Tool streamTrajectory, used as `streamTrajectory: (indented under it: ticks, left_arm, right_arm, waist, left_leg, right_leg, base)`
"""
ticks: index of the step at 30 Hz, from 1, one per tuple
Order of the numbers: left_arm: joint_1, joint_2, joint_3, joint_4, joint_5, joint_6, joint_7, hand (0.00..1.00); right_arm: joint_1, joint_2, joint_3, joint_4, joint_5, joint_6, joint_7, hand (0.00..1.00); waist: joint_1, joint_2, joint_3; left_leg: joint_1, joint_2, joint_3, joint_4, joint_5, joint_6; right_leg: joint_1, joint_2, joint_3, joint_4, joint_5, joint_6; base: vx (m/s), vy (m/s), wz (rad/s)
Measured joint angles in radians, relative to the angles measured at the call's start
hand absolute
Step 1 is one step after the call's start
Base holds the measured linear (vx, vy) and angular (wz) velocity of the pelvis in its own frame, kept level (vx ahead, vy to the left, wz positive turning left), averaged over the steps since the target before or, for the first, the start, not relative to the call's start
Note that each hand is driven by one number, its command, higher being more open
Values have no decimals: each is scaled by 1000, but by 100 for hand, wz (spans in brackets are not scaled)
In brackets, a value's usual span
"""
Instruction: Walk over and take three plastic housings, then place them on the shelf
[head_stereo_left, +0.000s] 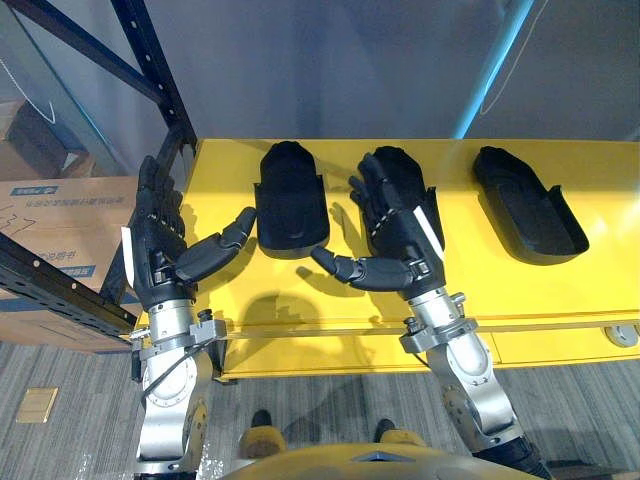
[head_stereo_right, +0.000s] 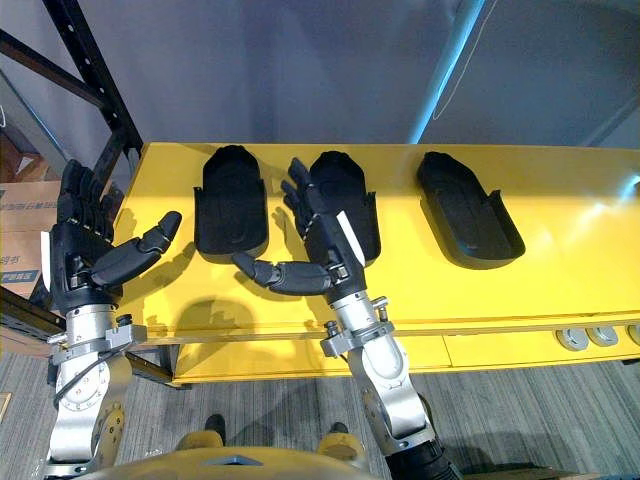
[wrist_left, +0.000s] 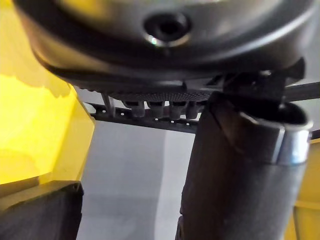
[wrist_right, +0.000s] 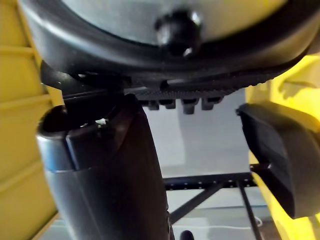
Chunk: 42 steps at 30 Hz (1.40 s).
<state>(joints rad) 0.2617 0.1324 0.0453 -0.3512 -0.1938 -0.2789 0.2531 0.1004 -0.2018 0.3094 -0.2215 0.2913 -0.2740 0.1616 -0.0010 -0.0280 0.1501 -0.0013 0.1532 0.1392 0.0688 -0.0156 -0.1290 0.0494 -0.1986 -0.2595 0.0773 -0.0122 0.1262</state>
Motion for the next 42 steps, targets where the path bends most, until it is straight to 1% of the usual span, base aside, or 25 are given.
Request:
streamTrajectory:
  ticks: [3,7,14,21,27,33,35,42]
  left_arm:
    - [5,0,0,0,0,1,1,100]
    - [5,0,-1,0,0,2,4,100]
    - [5,1,-5,0,-4,2,4,100]
    - [14,3,-13,0,-4,3,4,100]
    - [15,3,-14,0,-4,3,4,100]
    - [18,3,-14,0,-4,3,4,100]
    - [19,4,-14,0,-4,3,4,100]
    - [18,4,-23,0,0,3,4,100]
  right_arm:
    - [-11,-5,18,19,0,9,6,100]
    - [-51,-26,38,22,-1,32,8,100]
    - [-55,-30,69,25,-2,73,8,100]
    - [-59,-30,94,56,-10,74,5,100]
    - [-59,-29,95,61,-11,84,-12,100]
    - [-59,-29,102,61,-9,96,34,100]
    - [-67,-29,121,69,-9,98,53,100]
    - [-117,-25,176,101,-9,106,83,100]
  waist:
    - [0,0,5]
    - [4,1,24]
    - [25,2,26]
    - [26,2,29]
    - [28,2,31]
    - [29,4,32]
    - [29,6,33]
    - [30,12,37]
  left_leg:
    - [-26,0,-6,17,0,0]
    - [-26,0,-8,18,0,0]
    - [-30,0,-8,23,-10,0]
    - [-60,1,-8,74,-42,10]
    - [-63,1,-8,95,-63,9]
    - [-63,-1,-3,115,-82,11]
    - [-63,-1,-1,125,-87,16]
    - [-64,-6,1,138,-92,13]
  right_leg:
    - [-15,0,-4,4,1,0]
    - [-14,-2,-5,7,1,0]
    - [-12,-3,-7,7,0,0]
    - [-11,-9,-12,7,1,0]
    - [-2,-13,-11,10,1,0]
    - [6,-19,-11,13,1,0]
    - [8,-21,-11,16,1,0]
    - [11,-28,-12,26,1,0]
  base:
    - [8,-1,4]
    - [1,0,1]
    - [0,0,0]
    - [-4,5,2]
    - [12,10,3]
    - [0,0,0]
    - [0,0,0]
    - [3,6,2]
